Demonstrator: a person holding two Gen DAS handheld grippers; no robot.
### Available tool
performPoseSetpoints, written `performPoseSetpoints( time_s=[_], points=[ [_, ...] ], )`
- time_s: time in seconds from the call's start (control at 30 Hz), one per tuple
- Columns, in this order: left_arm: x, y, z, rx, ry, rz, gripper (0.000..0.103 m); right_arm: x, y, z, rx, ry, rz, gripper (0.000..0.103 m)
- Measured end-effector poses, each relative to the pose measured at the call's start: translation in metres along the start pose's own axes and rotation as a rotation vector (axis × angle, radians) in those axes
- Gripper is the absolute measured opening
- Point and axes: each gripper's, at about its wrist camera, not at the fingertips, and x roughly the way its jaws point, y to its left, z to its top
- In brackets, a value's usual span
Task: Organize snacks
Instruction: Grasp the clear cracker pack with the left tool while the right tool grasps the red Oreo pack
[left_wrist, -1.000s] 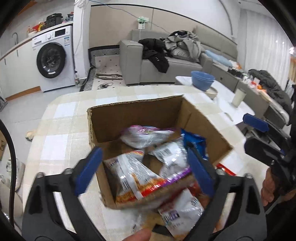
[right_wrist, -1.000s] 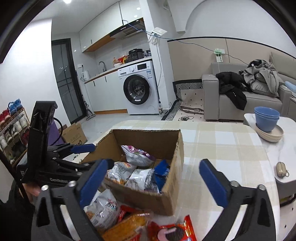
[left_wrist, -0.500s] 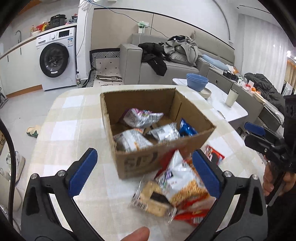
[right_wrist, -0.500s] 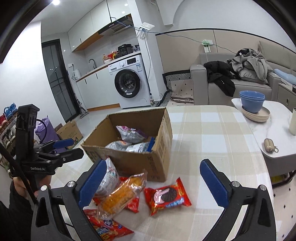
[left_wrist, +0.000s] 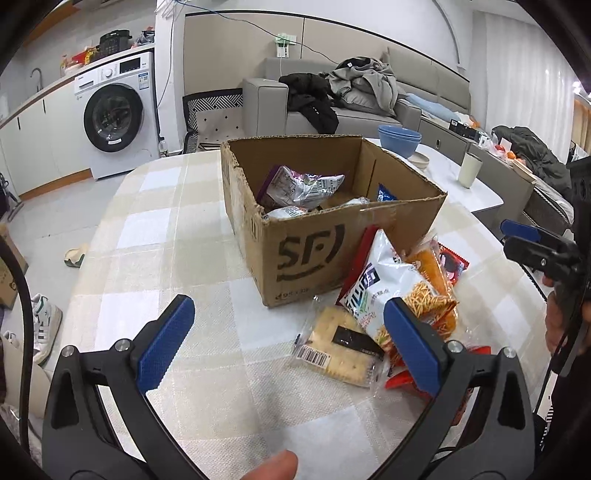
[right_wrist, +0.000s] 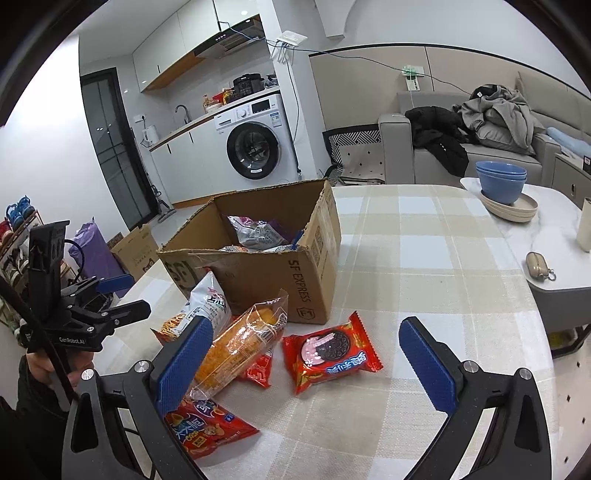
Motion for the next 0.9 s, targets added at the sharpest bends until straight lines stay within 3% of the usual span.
performPoseSetpoints(
  time_s=[0.33,0.9],
  points=[
    [0.006,0.006,-0.001,0.02,0.032,0.012,0.102,-0.011,0.007,0.005,-0.009,-0.019,0.031,0.103],
    [0.04,-0.004,-0.017,0.075,0.141,-0.023,0.102,0.018,-0.012,-0.006,0.022,0.052,-0.043,0.103]
  ],
)
